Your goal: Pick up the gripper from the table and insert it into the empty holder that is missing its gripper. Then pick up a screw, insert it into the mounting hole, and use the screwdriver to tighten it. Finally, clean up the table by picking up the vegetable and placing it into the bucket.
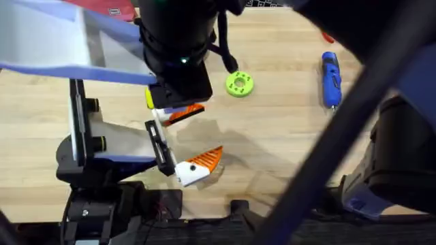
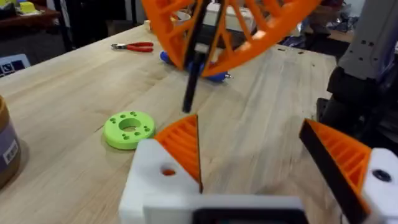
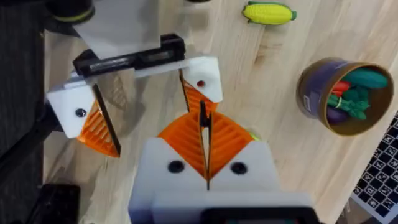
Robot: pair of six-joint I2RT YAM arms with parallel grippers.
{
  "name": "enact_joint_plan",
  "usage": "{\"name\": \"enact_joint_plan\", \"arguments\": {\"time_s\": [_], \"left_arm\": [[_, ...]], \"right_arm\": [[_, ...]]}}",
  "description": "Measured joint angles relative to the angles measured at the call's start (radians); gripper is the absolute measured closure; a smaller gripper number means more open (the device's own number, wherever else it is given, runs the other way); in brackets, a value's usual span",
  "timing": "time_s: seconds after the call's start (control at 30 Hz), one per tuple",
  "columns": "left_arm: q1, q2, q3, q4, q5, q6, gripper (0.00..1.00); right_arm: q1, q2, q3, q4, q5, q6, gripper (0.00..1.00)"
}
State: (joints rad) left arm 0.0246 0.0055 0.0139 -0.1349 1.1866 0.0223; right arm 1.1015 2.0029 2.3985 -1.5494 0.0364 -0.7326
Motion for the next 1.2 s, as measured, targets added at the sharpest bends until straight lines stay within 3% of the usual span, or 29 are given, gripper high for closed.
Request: {"name": "enact_joint_plan", "arguments": {"time_s": [1.2], "left_arm": [[0.000,0.000,0.000,0.000,0.000,0.000,0.014]], "right_arm": [[0.000,0.066,0.000,0.006,0.042,0.053,0.995]]}}
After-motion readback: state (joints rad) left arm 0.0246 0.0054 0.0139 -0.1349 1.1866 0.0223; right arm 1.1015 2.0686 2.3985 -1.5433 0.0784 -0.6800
